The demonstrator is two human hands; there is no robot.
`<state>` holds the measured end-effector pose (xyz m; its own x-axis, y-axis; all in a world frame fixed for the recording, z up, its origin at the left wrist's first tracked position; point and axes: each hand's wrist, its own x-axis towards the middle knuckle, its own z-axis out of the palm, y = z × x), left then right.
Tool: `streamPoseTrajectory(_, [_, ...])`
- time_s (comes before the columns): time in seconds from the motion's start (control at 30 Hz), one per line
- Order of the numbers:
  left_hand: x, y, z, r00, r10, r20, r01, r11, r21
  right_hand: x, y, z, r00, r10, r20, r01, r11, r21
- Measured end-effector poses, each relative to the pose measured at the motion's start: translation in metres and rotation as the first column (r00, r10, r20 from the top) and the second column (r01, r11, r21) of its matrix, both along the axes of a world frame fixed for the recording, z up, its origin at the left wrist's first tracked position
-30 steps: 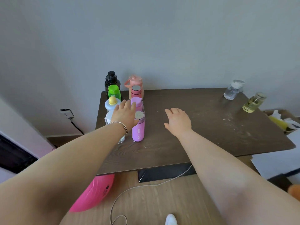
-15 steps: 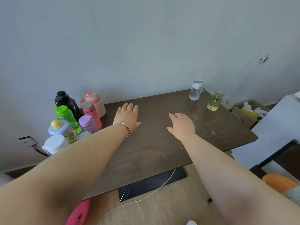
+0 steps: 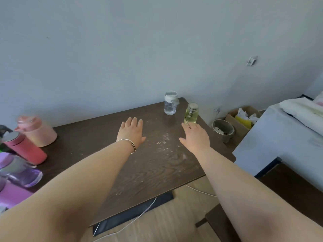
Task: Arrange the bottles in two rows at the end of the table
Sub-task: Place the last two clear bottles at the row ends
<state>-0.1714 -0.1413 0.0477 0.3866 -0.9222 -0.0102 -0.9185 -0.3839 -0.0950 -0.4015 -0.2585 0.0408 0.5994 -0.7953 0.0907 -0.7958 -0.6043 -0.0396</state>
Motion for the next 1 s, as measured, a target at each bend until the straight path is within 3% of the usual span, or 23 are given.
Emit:
streamPoseTrajectory(0.27, [-0.019, -0.083, -0.013, 0.995, -0.097, 0.003, 0.097, 0.995, 0.011, -0.023, -0.076, -0.011, 0.997, -0.079, 0.011, 0.079, 0.997, 0.016])
streamPoseTrajectory(0.57, [0.013, -0.196, -0.021, 0.987, -0.159, 0.029, 0.16, 0.986, -0.048, 0.002, -0.163, -0.023, 0.99, -0.137, 0.02, 0.136, 0.991, 0.018])
streamPoseTrajectory(0.8, [0.045, -0.297, -0.044, 0.979, -0.171, -0.115, 0.162, 0.983, -0.083, 0.036, -0.223, -0.058, 0.976, -0.217, 0.02, 0.213, 0.969, 0.127])
streamPoseTrajectory(1.0, [0.054, -0.362, -0.082, 0.926, -0.097, -0.364, 0.047, 0.989, -0.143, 0.047, -0.248, -0.095, 0.929, -0.342, 0.142, 0.294, 0.915, 0.277])
